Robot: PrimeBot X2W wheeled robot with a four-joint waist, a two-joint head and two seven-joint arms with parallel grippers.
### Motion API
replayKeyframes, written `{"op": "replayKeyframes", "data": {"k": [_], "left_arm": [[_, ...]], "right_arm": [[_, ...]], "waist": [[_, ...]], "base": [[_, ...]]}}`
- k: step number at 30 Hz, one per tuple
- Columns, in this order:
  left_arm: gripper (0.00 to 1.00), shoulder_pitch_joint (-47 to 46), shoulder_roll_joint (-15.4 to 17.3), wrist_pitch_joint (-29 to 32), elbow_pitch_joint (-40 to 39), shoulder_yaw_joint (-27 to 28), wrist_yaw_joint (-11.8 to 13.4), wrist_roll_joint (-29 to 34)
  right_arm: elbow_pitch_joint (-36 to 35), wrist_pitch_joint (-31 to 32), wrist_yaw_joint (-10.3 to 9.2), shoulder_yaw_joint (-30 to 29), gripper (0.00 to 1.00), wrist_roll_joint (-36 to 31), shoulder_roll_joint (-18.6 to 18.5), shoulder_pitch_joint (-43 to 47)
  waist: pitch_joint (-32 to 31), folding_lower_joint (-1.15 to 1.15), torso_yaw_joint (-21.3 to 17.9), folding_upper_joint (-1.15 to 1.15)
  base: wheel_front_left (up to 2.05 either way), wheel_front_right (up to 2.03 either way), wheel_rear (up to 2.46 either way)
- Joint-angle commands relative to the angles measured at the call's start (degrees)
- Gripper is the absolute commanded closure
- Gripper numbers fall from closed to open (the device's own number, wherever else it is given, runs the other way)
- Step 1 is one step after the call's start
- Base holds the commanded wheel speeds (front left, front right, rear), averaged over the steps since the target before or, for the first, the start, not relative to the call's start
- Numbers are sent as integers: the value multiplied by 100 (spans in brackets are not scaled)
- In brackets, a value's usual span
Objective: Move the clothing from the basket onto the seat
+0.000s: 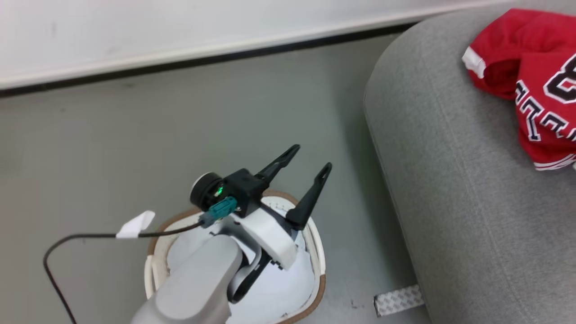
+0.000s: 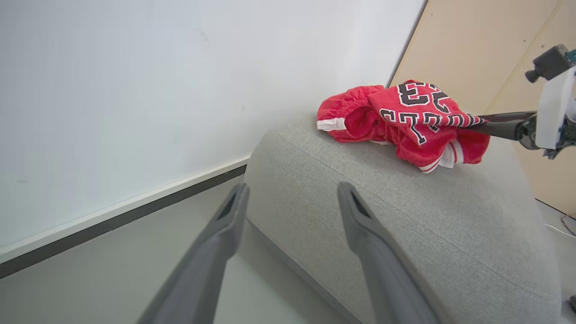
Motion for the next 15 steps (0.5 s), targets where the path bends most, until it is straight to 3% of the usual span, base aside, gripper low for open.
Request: {"op": "replayKeyframes", "data": {"k": [1,5,15], "left_arm": [[0,182,81,-8,-19,109,25,-60],[0,502,151,-7,-128,388,79,-95],[0,1349,345,-7,-537,1274,284,-182]], "right_arm": [[-111,34,-13,167,0,104,-74,183],[-478,-45,-13,413,0,319,-272,449],[-2036,-705,-13,266,0,732,-392,1342]], "waist": [[-367,0,-35,0],[-862,0,-14,0],[-1821,0,317,0]], "base": [[0,0,0],[0,0,0],[0,0,0]]}}
